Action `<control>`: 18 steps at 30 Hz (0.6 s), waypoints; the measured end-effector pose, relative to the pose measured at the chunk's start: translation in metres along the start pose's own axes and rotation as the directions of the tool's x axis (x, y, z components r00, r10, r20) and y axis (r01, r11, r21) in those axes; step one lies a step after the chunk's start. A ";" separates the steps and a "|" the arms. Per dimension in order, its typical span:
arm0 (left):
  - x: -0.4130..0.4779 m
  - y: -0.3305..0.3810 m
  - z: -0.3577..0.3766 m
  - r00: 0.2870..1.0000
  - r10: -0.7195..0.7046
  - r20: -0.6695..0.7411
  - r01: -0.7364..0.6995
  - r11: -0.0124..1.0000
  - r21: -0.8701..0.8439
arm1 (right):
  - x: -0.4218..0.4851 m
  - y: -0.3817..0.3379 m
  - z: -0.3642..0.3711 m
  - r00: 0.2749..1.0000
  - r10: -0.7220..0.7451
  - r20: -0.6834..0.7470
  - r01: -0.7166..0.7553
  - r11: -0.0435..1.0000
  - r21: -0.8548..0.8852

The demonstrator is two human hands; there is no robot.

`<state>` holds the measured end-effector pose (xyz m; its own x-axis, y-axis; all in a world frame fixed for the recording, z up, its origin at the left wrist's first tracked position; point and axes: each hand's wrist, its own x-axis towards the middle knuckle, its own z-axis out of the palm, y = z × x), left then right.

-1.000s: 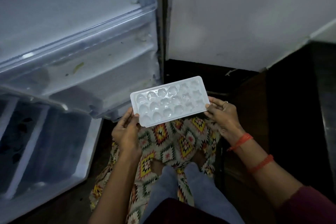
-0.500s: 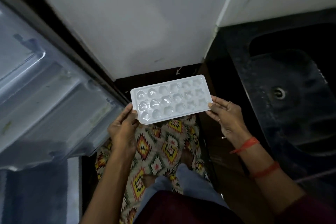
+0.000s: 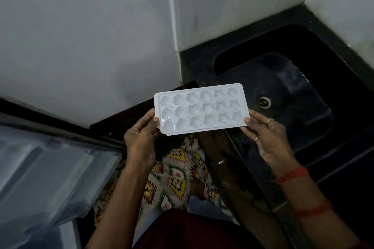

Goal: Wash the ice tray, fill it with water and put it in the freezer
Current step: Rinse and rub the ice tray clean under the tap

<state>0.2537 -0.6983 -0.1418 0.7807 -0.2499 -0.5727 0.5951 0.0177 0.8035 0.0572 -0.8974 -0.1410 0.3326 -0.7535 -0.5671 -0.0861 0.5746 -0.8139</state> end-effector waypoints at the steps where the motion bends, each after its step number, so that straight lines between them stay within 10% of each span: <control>1: 0.001 0.001 0.011 1.000 -0.004 0.019 0.004 1.000 0.016 | 0.002 -0.004 -0.007 1.000 -0.003 -0.018 0.003 1.000 0.017; 18: 0.072 0.015 0.172 0.905 -0.168 0.392 0.033 0.944 0.328 | 0.035 -0.025 -0.062 0.936 -0.010 -0.352 0.104 0.963 0.248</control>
<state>0.2859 -0.8824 -0.1431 0.5315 -0.6083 -0.5895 0.5251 -0.3095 0.7928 0.0122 -0.9580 -0.1478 -0.0184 -0.8236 -0.5668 0.1847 0.5544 -0.8115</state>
